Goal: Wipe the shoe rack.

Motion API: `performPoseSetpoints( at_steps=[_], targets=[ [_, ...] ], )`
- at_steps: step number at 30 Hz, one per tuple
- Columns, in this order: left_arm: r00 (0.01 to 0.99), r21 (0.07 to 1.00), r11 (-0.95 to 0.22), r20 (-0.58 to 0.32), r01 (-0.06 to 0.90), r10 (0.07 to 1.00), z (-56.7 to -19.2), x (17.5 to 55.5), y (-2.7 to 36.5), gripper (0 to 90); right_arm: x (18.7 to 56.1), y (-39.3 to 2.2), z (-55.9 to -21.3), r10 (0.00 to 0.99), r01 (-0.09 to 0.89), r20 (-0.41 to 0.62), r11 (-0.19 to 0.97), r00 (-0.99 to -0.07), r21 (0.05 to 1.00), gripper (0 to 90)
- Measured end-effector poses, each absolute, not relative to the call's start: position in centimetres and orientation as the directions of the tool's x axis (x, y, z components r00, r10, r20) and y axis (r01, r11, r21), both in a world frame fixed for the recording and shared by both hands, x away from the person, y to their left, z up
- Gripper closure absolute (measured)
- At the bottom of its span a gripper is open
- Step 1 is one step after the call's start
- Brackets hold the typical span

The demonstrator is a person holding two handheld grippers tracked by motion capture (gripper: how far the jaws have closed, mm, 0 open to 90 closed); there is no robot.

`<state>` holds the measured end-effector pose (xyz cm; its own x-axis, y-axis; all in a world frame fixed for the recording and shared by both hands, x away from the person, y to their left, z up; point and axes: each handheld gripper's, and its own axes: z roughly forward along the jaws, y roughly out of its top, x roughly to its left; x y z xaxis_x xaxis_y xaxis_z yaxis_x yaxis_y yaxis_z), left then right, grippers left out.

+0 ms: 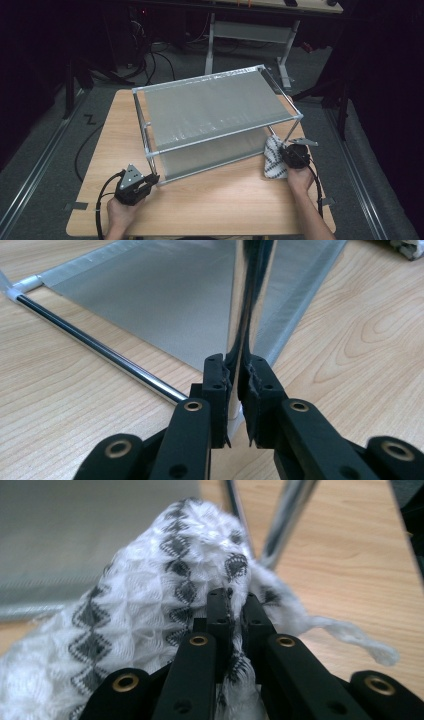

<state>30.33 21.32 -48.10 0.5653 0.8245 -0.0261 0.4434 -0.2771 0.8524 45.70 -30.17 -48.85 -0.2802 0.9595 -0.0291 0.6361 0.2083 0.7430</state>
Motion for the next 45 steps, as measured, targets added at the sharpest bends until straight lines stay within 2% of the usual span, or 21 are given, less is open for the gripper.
performPoseSetpoints(
  at_steps=[9,23,38,45],
  targets=[
    [0.539,0.855,-0.262,-0.024,0.447,0.842,-48.2,30.4,21.3,81.1,43.9,-29.5,-48.8,0.935,0.605,-0.041,0.260,-0.351,0.752,86.3],
    [0.499,0.856,-0.237,-0.029,0.460,0.866,-48.2,30.5,21.1,81.2,41.0,-30.6,-47.1,0.924,0.557,-0.039,0.262,-0.380,0.788,85.2],
    [0.470,0.852,-0.221,-0.033,0.475,0.882,-48.1,30.8,20.9,81.3,37.7,-30.8,-46.2,0.908,0.553,-0.015,0.267,-0.418,0.789,82.3],
    [0.465,0.853,-0.218,-0.032,0.474,0.884,-48.1,30.8,20.8,81.3,37.4,-30.0,-47.7,0.897,0.581,-0.027,0.307,-0.440,0.754,83.0]
  ],
)
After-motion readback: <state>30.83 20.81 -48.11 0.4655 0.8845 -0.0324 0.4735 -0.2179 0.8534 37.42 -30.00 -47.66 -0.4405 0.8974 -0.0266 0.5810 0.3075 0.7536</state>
